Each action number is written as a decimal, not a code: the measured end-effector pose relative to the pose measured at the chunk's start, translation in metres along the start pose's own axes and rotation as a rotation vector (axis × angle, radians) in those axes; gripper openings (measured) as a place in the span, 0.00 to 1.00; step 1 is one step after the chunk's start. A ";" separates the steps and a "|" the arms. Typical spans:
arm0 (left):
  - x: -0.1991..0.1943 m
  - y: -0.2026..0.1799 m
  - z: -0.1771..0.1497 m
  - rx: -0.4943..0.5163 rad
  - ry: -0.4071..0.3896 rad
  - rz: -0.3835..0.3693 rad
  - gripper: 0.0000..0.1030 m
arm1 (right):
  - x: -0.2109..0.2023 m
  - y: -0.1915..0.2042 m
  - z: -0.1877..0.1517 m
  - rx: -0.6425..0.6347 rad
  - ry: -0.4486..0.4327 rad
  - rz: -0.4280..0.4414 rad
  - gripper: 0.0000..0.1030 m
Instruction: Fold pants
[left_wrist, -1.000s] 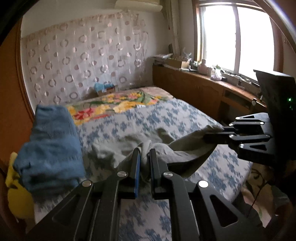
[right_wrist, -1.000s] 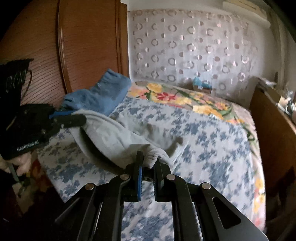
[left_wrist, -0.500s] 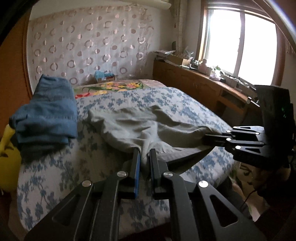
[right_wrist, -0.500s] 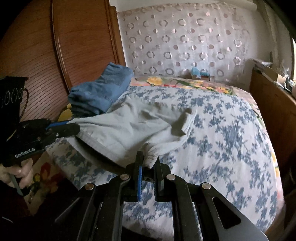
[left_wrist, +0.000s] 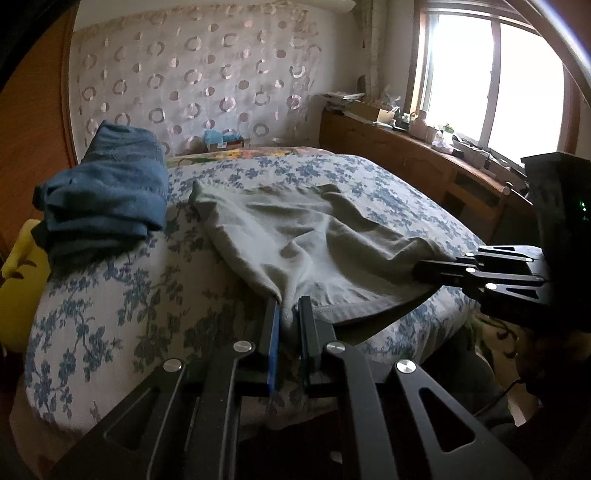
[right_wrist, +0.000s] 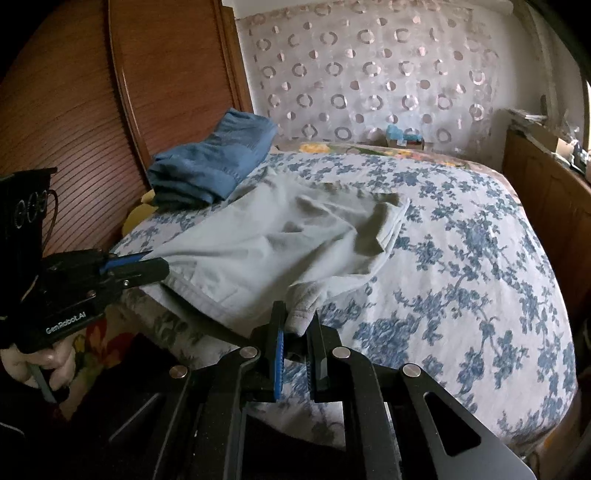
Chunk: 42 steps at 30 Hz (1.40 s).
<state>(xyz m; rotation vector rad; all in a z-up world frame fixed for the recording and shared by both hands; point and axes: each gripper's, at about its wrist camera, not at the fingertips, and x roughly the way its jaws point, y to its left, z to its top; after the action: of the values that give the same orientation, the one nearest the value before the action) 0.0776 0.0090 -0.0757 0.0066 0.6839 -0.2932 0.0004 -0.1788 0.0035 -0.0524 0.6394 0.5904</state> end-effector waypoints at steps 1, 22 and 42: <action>0.000 0.002 -0.001 -0.006 0.002 -0.001 0.10 | 0.000 0.001 -0.001 -0.002 0.002 0.000 0.09; -0.016 -0.009 -0.007 0.015 -0.007 -0.038 0.10 | -0.011 0.002 -0.009 -0.018 -0.020 0.009 0.09; -0.014 -0.011 0.023 0.023 -0.060 -0.056 0.10 | -0.010 -0.016 0.011 0.012 -0.085 0.015 0.09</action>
<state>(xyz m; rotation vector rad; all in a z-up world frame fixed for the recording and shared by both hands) 0.0787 -0.0002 -0.0480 0.0005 0.6221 -0.3534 0.0085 -0.1950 0.0159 -0.0109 0.5616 0.5997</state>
